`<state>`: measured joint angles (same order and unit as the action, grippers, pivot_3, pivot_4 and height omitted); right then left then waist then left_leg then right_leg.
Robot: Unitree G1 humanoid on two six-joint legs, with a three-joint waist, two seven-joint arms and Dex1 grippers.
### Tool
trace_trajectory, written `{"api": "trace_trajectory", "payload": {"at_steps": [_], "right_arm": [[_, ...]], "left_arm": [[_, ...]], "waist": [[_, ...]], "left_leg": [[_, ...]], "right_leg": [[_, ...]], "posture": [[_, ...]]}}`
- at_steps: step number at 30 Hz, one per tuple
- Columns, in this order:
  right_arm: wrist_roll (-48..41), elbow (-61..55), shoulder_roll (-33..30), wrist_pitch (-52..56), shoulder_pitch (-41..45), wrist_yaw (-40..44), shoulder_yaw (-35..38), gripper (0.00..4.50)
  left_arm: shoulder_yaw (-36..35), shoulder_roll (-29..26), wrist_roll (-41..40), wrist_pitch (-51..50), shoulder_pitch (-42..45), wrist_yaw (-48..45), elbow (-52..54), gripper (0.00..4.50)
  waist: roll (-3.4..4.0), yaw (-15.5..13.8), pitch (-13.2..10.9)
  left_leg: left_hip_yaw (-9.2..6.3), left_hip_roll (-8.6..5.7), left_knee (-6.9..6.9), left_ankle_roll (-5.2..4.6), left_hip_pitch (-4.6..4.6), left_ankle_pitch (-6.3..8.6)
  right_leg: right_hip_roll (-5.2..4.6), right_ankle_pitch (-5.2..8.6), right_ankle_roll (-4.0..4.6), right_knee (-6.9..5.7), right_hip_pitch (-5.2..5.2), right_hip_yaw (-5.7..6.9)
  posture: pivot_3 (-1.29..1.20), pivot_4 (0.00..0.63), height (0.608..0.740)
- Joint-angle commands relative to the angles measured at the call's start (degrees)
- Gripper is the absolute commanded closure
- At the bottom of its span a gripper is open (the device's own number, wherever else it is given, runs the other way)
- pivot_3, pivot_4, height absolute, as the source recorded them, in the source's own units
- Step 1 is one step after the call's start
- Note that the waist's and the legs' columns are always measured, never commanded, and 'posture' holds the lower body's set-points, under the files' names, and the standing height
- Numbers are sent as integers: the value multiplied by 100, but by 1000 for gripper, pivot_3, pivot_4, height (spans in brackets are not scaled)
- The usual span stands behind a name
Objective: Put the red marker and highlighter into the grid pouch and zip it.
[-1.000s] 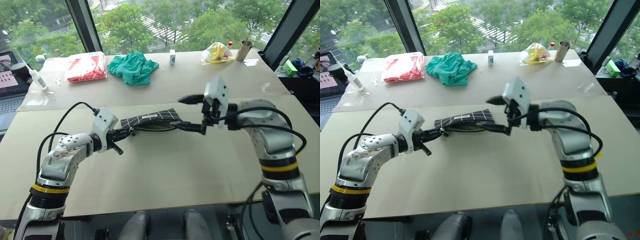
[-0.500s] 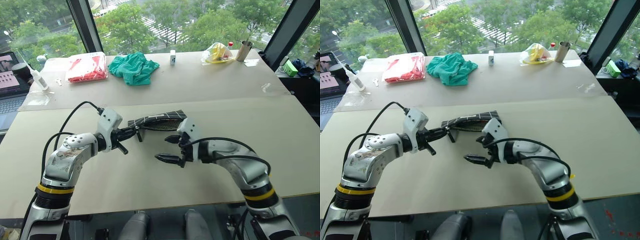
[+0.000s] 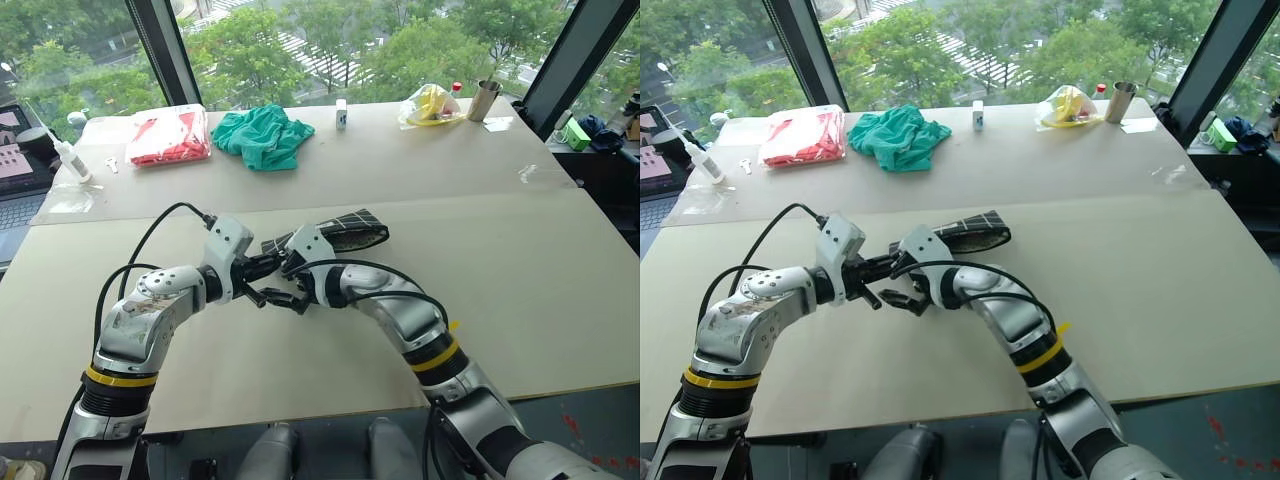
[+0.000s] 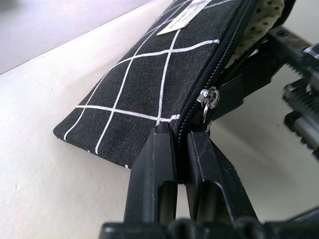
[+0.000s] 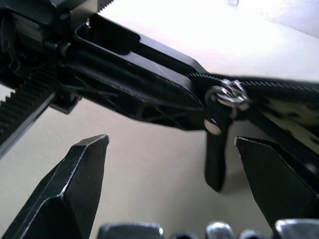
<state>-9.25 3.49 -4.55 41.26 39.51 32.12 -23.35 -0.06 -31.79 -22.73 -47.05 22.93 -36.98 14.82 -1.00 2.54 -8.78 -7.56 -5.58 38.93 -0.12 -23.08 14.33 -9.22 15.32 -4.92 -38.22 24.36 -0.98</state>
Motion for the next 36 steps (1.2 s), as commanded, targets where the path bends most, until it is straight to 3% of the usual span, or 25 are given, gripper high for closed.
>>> {"api": "trace_trajectory", "payload": {"at_steps": [1, 4, 12, 15, 21, 25, 29, 36], "right_arm": [[170, 168, 136, -305, 137, -128, 44, 12], [239, 175, 101, -387, 112, -53, 24, 718], [218, 71, -172, -454, 165, 191, 204, 3594], [184, -36, -232, -442, 154, 284, 256, 4443], [-141, -687, -605, -113, -105, 575, 572, 4443], [-456, -1449, -1438, 238, -416, 1179, 696, 4443], [-602, -2083, -2819, -71, -893, 2000, 1072, 4443], [-114, -1285, -4182, -824, -1007, 2298, 1378, 4443]], "left_arm": [[-60, 11, -156, -109, 80, -1, 235, 4500], [-67, 14, -161, -149, 48, 17, 281, 4500], [-131, -63, -111, -98, -6, -7, 237, 4500], [-162, -76, -105, -63, -35, -14, 220, 4500], [-224, -93, -64, -19, -115, 28, 218, 4500], [-237, -184, 22, 67, -227, 27, 215, 4500], [-259, -297, 75, 169, -327, 29, 183, 4500], [-283, -371, 46, 216, -335, 20, 160, 4500]], "waist": [[0, 5, 0], [0, 14, 0], [0, 12, 0], [0, 12, 0], [0, 9, 0], [0, -34, 0], [0, -61, 0], [-2, -103, -1]], "left_leg": [[0, 0, 0, 0, 0, 0], [0, 2, -1, 0, 1, 0], [0, 1, -1, 0, 1, 0], [0, 2, -2, 0, 1, 0], [0, 2, -2, 0, 0, 0], [-1, -3, 0, -3, -1, 2], [0, -3, -1, -4, -3, 3], [17, 5, -1, -12, 11, 8]], "right_leg": [[1, 0, 0, 0, 0, 0], [3, 0, 0, 1, 2, 0], [3, 0, 0, 2, 1, 0], [3, 0, 0, 1, 2, 0], [3, 0, 0, 3, 2, 0], [-1, -1, -1, 9, -3, 1], [-1, -1, -3, 15, 0, 1], [0, -1, -2, 19, -7, -1]], "posture": [[0, 150, 740], [0, 150, 740], [0, 150, 740], [0, 150, 740], [0, 150, 740], [0, 150, 740], [0, 150, 740], [0, 150, 740]]}}
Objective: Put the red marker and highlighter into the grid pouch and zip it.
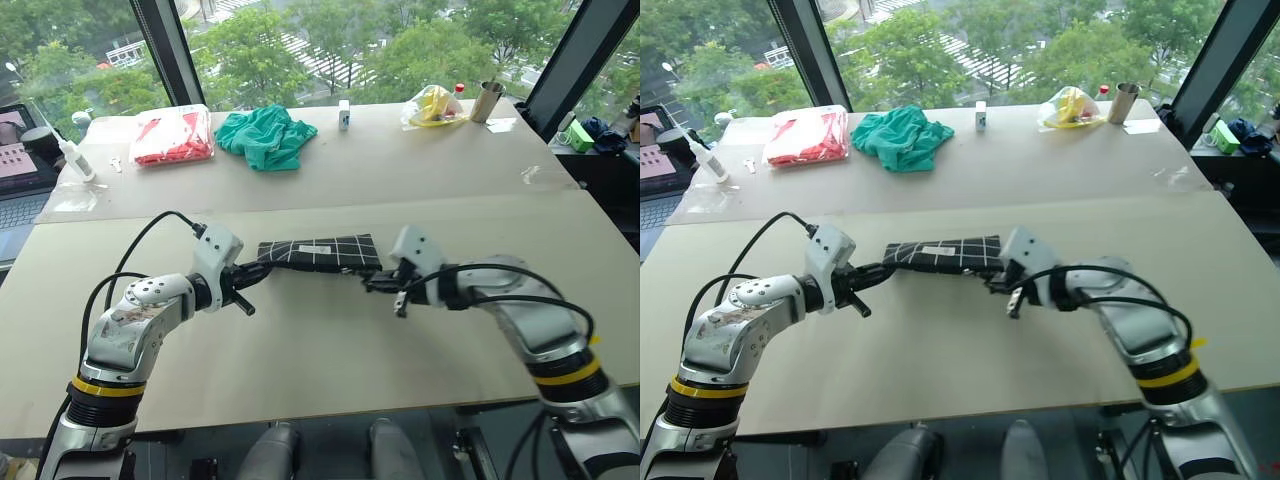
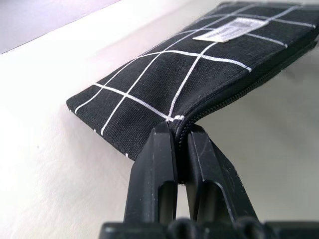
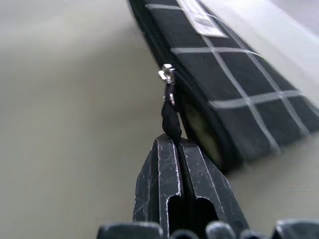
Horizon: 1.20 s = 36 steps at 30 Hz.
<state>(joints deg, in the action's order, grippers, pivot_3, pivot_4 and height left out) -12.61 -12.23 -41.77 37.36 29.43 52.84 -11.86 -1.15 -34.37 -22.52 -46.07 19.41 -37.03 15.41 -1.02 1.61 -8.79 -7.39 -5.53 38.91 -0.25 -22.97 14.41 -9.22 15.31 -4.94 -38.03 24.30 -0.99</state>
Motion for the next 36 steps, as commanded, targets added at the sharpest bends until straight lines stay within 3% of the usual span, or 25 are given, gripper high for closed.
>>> {"api": "trace_trajectory", "payload": {"at_steps": [1, 3, 6, 13, 20, 24, 26, 30, 36], "right_arm": [[258, 389, -584, -538, -1, 285, 250, 4443], [338, 576, -641, -740, 50, 245, 250, 4443], [410, 1012, -419, -746, 306, -24, 265, 3759], [-49, 983, -247, -266, 286, 140, 558, 1404], [-1188, 728, -678, 125, -154, 918, 1609, 1404], [-1771, 365, -961, 158, -653, 1286, 2302, 1404], [-1882, 221, -1103, 179, -940, 1357, 2513, 1361], [-2036, 18, -1240, 222, -1416, 1328, 2856, 1361], [-2139, -196, -1214, 272, -1647, 1054, 2963, 1361]], "left_arm": [[-174, -123, 24, 117, 27, 18, 95, 4500], [-172, -139, 27, 121, 46, 7, 79, 4500], [-163, -160, 29, 128, 86, -14, 50, 4500], [-136, -140, 8, 324, 101, -84, 68, 4500], [45, -274, 112, 768, -200, -376, 223, 4500], [162, -439, 593, 1775, -703, -507, 137, 4500], [150, -400, 740, 2205, -890, -502, 14, 3649], [157, -94, 685, 2567, -925, -493, -174, 2395], [324, 79, 287, 2058, -743, -697, 331, 192]], "waist": [[0, -20, 0], [-1, -29, -1], [-2, -31, -1], [-3, -74, -2], [-4, -92, -2], [-3, -87, -2], [-3, -91, -2], [-3, -127, -3], [-5, -167, -3]], "left_leg": [[2, 0, -1, -1, 0, 1], [5, -1, 0, -2, -2, 1], [8, 2, 1, -1, 0, 1], [10, 1, 1, 0, -4, 1], [9, 0, 3, -3, -6, 2], [9, 2, -1, -4, -4, 3], [13, 3, -5, -6, 1, 4], [14, 4, -2, -41, 2, 24], [20, 3, 3, -43, 1, 26]], "right_leg": [[-1, 0, 0, 1, 0, 0], [-2, 0, 0, 3, 0, -1], [-1, 0, 0, 4, 0, -2], [-3, -1, 1, 5, 1, -3], [-6, -1, 1, 10, -2, 0], [-5, -1, 2, 10, -2, 0], [-5, -1, 2, 12, -4, -3], [-6, -2, 3, 15, -9, -2], [-8, -4, 6, 13, -10, -1]], "posture": [[0, 150, 740], [0, 150, 740], [0, 150, 740], [0, 150, 740], [0, 150, 740], [0, 150, 740], [0, 150, 740], [0, 150, 740], [0, 150, 740]]}}
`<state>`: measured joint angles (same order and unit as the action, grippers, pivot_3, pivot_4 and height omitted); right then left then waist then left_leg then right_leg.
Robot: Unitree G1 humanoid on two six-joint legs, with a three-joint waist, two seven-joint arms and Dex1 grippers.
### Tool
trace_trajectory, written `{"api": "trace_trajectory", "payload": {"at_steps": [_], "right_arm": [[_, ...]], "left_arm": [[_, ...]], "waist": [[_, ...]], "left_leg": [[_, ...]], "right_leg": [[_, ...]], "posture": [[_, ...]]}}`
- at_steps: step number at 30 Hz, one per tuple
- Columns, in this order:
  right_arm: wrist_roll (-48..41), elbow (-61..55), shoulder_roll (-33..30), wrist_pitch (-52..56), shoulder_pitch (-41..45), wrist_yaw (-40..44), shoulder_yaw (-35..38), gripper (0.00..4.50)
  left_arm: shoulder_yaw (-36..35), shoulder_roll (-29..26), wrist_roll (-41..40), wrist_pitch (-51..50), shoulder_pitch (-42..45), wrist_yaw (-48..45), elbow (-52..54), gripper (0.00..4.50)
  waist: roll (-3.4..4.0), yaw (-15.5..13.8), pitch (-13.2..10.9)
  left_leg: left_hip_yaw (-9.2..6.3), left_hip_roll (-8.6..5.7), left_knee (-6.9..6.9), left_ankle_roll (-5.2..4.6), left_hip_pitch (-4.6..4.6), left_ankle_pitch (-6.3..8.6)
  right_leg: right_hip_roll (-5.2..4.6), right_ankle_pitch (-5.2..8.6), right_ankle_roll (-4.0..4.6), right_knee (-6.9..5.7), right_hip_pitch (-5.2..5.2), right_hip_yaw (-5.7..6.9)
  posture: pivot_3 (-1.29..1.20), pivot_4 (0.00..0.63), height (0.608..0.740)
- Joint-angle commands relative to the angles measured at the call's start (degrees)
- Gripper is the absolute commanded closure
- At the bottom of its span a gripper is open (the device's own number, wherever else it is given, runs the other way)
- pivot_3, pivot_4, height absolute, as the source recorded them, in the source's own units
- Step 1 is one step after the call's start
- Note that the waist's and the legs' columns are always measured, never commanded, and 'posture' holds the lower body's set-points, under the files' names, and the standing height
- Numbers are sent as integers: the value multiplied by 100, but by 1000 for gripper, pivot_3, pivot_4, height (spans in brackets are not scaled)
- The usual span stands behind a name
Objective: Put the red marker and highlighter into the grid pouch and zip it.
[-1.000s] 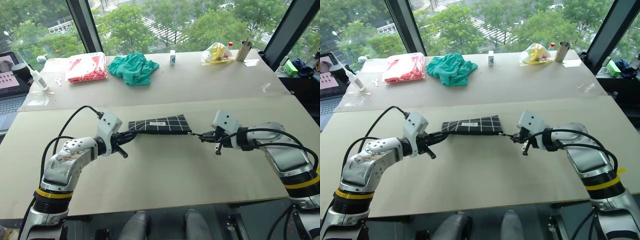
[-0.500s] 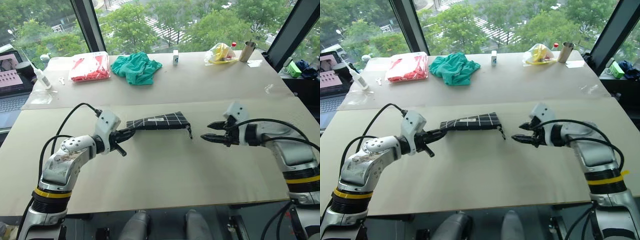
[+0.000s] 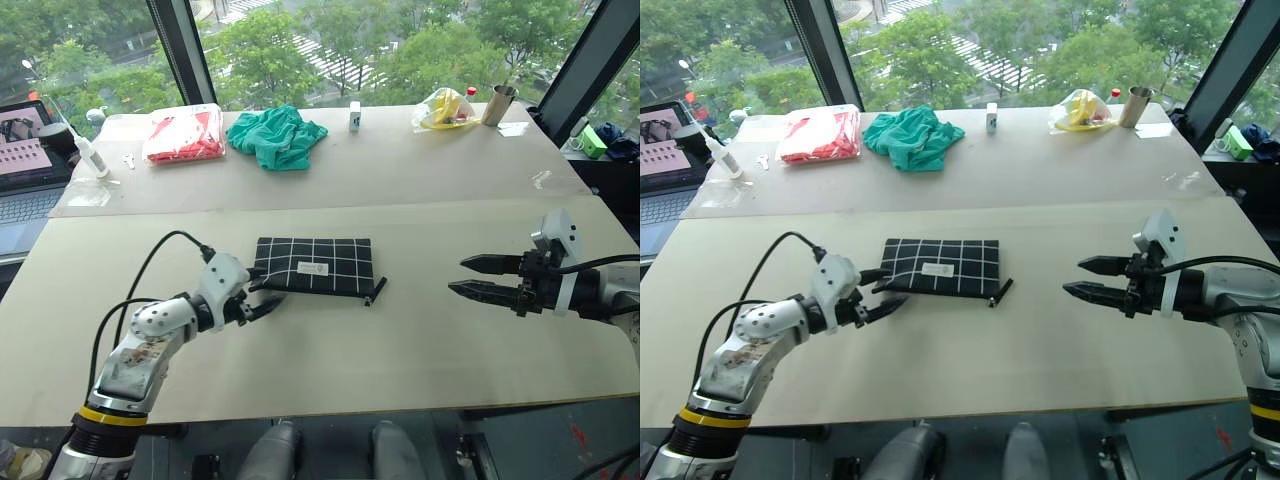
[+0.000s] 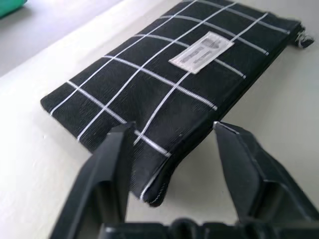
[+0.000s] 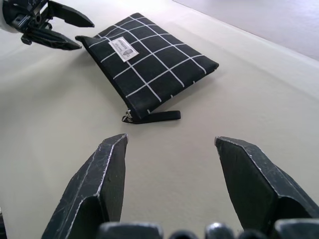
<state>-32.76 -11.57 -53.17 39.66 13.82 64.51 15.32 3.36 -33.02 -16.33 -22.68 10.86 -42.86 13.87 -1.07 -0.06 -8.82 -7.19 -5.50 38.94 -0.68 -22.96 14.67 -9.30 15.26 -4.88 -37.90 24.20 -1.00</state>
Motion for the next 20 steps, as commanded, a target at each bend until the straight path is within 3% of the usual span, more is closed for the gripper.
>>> {"api": "trace_trajectory", "payload": {"at_steps": [1, 5, 8, 14, 20], "right_arm": [[-132, -291, -86, 45, -128, -130, 245, 1361], [-226, -326, -185, 89, -274, -118, 430, 1361], [-262, -289, -199, 89, -315, -152, 499, 1361], [-195, -178, -94, -55, -414, -303, 464, 1361], [-153, -181, -56, -85, -430, -409, 363, 1361]], "left_arm": [[-253, -120, -500, -443, 82, -176, 566, 42], [-1387, -979, -1465, -631, -709, -1303, 788, 42], [-2057, -1273, -1951, -958, -1058, -1475, 588, 42], [-3055, -1448, -2309, -1645, -1172, -1098, -301, 42], [-3259, -1509, -2240, -1497, -1348, -1186, -560, 42]], "waist": [[0, -2, 0], [2, 85, 0], [8, 94, -3], [7, 30, -4], [7, 39, -3]], "left_leg": [[0, 1, 0, 1, 1, -1], [5, 11, -3, 5, 4, -2], [12, 16, -15, -1, 19, 3], [13, 12, -7, -22, 21, 15], [15, 14, -9, -18, 22, 17]], "right_leg": [[0, 0, 0, -2, 0, 0], [8, 0, 0, -8, 9, -2], [8, 0, 2, -5, 7, 0], [5, 0, 1, 1, -7, 7], [4, -1, 3, 1, -4, 3]], "posture": [[0, 150, 740], [0, 150, 740], [0, 150, 740], [0, 150, 740], [0, 150, 740]]}}
